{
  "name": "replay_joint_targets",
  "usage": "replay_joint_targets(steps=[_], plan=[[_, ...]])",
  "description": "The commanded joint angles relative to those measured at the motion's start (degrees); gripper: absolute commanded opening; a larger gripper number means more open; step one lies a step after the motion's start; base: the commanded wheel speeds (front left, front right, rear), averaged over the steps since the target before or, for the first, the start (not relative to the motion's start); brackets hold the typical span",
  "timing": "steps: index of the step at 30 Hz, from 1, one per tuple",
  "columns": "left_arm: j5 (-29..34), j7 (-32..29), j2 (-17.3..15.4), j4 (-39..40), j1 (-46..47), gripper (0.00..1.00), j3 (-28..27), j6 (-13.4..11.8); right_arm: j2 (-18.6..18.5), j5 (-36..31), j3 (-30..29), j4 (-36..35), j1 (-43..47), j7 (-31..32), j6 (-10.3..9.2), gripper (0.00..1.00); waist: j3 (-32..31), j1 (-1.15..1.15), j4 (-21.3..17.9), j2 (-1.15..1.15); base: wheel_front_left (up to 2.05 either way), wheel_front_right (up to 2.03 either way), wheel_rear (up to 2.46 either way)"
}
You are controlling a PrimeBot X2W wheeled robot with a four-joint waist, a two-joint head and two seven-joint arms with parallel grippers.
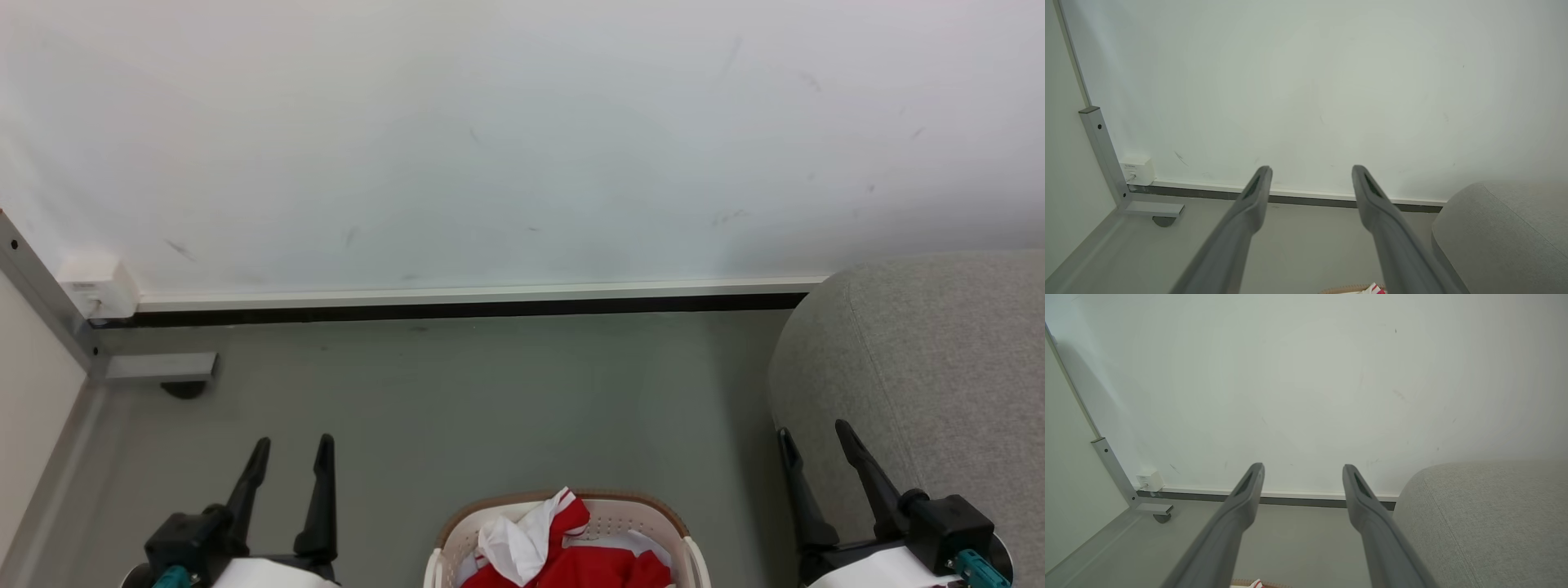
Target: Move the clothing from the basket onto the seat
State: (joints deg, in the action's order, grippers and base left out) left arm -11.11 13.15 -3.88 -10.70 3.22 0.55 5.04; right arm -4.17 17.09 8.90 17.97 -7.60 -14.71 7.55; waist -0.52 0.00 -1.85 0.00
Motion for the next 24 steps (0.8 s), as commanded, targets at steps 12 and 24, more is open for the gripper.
replay_joint_targets(steps=[12, 24], plan=[[4.53, 1.66, 0.42, -1.10, 0.42, 1.00, -0.61, 1.45, 1.04, -5.37, -0.51, -1.15, -0.59, -0.43, -0.11, 1.00, 0.01, 0.00, -0.22, 0.00, 0.00, 0.00, 0.00], [5.90, 2.03, 0.71, -1.84, 0.72, 1.00, -0.85, 2.19, 1.40, -5.96, -0.50, -0.86, -0.36, -0.49, -0.12, 1.00, 0.16, 0.00, -0.01, 0.00, 0.00, 0.00, 0.00]])
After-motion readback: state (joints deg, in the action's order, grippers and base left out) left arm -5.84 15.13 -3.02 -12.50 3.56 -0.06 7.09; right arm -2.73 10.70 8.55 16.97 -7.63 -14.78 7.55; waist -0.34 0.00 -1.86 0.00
